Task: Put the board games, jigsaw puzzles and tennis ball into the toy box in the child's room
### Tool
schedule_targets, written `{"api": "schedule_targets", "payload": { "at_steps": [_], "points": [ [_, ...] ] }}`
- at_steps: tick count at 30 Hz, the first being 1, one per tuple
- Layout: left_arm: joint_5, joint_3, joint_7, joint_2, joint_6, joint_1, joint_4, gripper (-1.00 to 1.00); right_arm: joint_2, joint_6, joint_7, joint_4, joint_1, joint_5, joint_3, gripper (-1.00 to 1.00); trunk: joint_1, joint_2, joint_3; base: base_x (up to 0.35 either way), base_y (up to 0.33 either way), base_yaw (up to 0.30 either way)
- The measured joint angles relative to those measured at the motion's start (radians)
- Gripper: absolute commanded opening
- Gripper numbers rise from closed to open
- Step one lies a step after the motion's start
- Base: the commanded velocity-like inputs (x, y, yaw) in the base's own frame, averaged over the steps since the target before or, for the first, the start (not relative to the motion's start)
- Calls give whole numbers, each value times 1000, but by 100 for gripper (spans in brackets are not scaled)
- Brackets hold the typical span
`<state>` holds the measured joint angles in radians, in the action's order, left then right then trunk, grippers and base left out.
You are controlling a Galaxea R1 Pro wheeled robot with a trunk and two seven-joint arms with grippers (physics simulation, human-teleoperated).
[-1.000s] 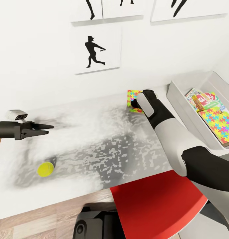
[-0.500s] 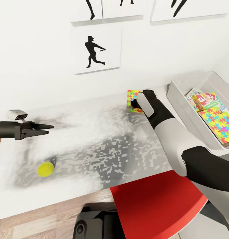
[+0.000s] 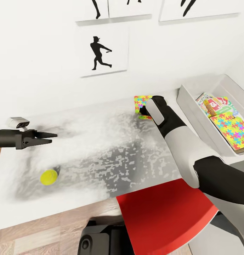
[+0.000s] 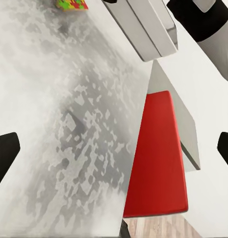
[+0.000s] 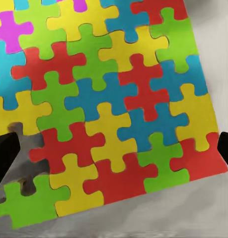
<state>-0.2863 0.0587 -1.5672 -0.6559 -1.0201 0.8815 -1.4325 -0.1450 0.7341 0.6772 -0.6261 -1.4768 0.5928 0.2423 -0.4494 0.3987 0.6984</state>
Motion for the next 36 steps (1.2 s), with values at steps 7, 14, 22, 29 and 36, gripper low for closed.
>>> {"api": "schedule_targets", "payload": {
  "at_steps": [7, 14, 22, 29, 36],
  "points": [
    [0, 0, 0, 0, -5, 0, 0, 100, 0, 3, 1, 23, 0, -7, 0, 100, 0, 0, 0, -149, 32, 0],
    [0, 0, 0, 0, -7, 0, 0, 100, 0, 2, 2, 41, 1, 4, -1, 100, 0, 0, 0, -91, 44, 0],
    [1, 0, 0, -1, -8, 0, 0, 100, 0, 2, 2, 40, 1, 6, -1, 100, 0, 0, 0, -4, 2, 0],
    [1, 0, 0, 0, -9, 0, 0, 100, 0, 2, 2, 39, 1, 6, -2, 100, 0, 0, 0, 0, 0, 0],
    [1, 0, 0, 0, -11, 0, 0, 100, 1, 2, 2, 39, 1, 4, -2, 100, 0, 0, 0, 0, 0, 0]
  ]
}}
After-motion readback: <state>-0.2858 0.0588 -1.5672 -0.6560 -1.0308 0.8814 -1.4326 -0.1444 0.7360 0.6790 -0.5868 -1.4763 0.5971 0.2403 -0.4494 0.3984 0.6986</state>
